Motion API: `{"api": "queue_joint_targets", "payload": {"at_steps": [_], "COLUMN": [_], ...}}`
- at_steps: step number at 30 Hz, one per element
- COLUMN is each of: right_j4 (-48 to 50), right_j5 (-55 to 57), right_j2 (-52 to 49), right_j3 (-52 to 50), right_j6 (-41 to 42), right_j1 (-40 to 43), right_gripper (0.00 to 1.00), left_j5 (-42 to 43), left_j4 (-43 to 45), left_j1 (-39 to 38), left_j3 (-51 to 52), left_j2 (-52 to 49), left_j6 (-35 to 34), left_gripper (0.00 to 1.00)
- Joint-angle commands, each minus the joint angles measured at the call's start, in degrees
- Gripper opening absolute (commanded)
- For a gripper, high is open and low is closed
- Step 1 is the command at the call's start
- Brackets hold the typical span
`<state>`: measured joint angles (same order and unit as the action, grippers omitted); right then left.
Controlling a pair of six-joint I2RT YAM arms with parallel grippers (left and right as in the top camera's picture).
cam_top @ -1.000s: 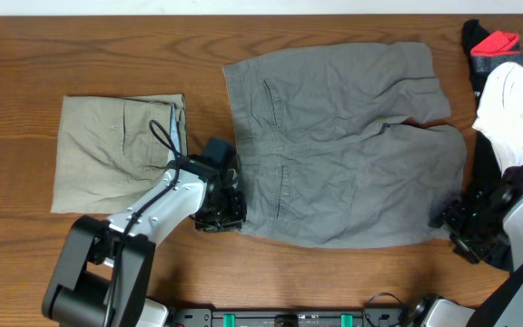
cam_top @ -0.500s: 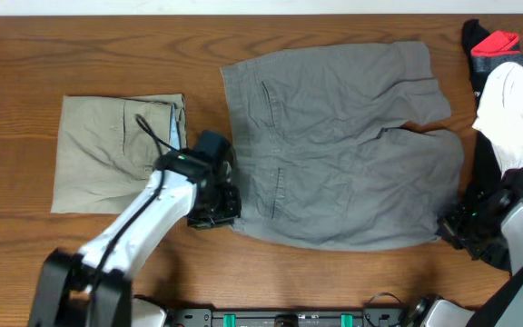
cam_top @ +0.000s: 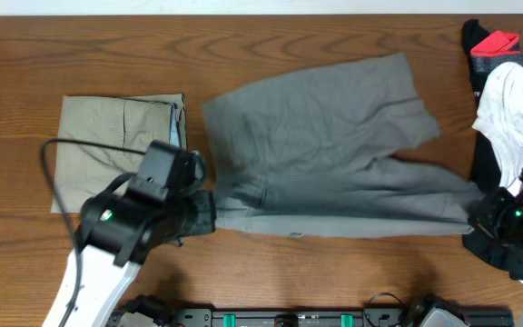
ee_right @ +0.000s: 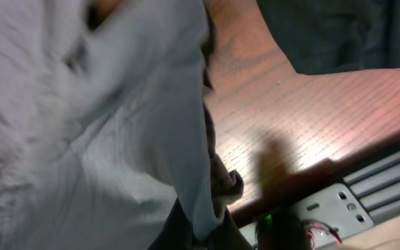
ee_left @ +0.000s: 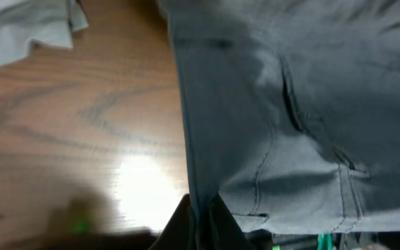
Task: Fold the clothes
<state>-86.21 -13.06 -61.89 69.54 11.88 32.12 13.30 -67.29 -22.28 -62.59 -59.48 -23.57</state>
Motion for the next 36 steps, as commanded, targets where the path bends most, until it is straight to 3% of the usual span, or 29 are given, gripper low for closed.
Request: {"api": "queue_joint_targets", "payload": {"at_steps": [1, 8, 22, 27, 32, 34, 35, 36], "right_j4": [-1.8, 6.2, 35.5, 49.5, 56.8, 58.2, 58.8, 59.0], "right_j5": [-0.1, -3.7, -10.9, -14.8, -14.9, -14.8, -14.8, -14.8], "right_j2": [1.9, -1.4, -29.4, -39.5, -45.7, -47.2, -47.9, -48.1], "right_j3": [5.9, 10.2, 10.2, 10.2, 10.2, 10.2, 10.2, 10.2], "right_j6": [-1.7, 1.9, 4.0, 5.6, 9.6, 9.8, 9.7, 9.7], "right_j1": [-0.7, -4.8, -17.2, -20.7, -22.5, -22.9, -23.0, -23.0], "right_gripper": [0.01, 0.01, 0.01, 0.01, 0.02, 0.18, 0.37, 0.48], "left_j5": [-3.0, -9.9, -14.9, -20.3, -21.7, -21.7, -21.7, -21.7], "left_j4": [-2.8, -3.1, 13.4, 18.6, 17.6, 17.0, 16.9, 16.8], "left_j1": [0.3, 0.3, 3.1, 5.8, 9.5, 10.6, 11.1, 11.5], "left_j3": [-4.8, -11.5, -11.5, -11.5, -11.5, -11.5, -11.5, -11.5], "left_j2": [3.2, 1.1, -25.7, -31.9, -33.8, -33.8, -33.8, -33.8], "left_j6": [0.6, 3.9, 11.4, 11.2, 8.5, 8.5, 8.5, 8.5], "left_gripper": [0.06, 0.06, 0.06, 0.06, 0.06, 0.16, 0.29, 0.34]}}
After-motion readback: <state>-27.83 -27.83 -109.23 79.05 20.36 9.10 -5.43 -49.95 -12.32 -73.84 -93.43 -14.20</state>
